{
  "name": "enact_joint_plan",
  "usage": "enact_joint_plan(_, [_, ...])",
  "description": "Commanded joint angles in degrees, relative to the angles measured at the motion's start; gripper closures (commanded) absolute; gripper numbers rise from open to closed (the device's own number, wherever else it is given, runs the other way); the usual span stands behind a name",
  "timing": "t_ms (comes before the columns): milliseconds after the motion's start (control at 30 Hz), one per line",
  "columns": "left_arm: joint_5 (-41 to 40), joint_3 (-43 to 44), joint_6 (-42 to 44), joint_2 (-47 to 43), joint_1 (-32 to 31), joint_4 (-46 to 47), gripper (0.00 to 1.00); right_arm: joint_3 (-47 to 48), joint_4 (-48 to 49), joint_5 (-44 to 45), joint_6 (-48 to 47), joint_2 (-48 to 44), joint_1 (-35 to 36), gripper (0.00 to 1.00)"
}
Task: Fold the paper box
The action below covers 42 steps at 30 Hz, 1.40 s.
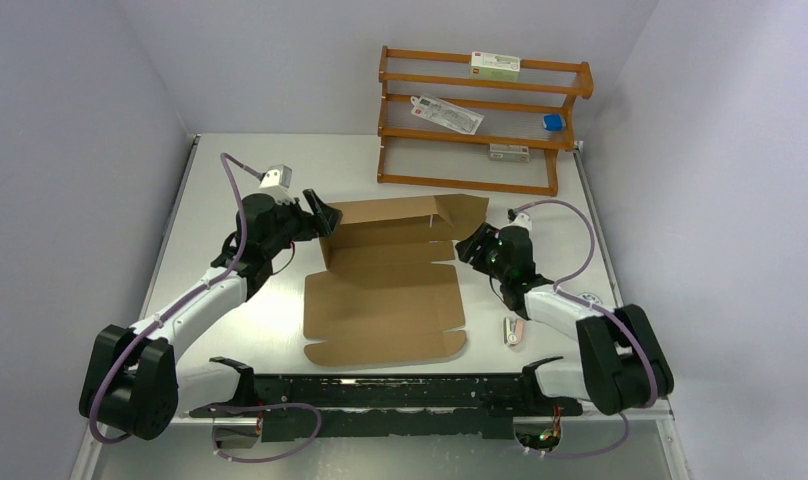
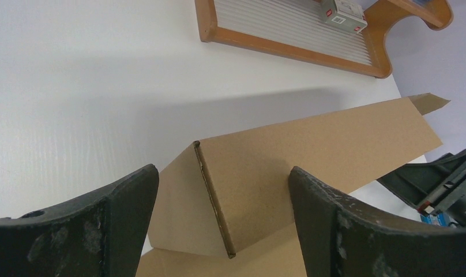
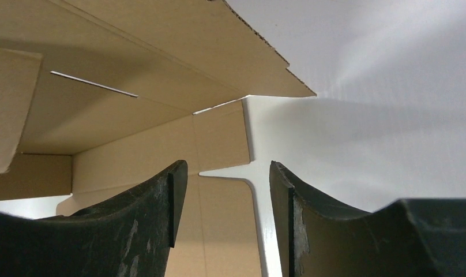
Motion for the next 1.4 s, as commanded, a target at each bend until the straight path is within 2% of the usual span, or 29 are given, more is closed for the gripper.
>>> enact_joint_plan(0, [0.71, 0.71, 1.66, 1.21, 0.18, -3.68, 0.13, -0.41, 10.30, -0.38, 2.16, 5.29, -0.17, 0.42])
enact_joint_plan(233, [1.22, 0.36, 1.71, 0.91, 0.18, -3.47, 0.13, 0.45, 15.15, -1.05, 4.10, 13.39, 0.60, 0.42])
enact_joint_plan(633, [2.05, -1.55, 0.73, 0.25, 0.18, -1.33, 0.13, 0.76, 20.18, -4.68, 7.67, 20.31, 2.49, 0.44])
enact_joint_plan(1067, [3.42, -2.20, 0.30, -0.43, 0.18, -0.93, 0.14, 0.93, 19.37, -8.85, 4.96, 12.33, 3.26, 0.53])
enact_joint_plan(1367, [3.99, -2.39, -0.10, -1.55, 0.18, -1.11, 0.14, 1.45, 21.75, -12.28, 3.82, 12.51, 5.44, 0.56])
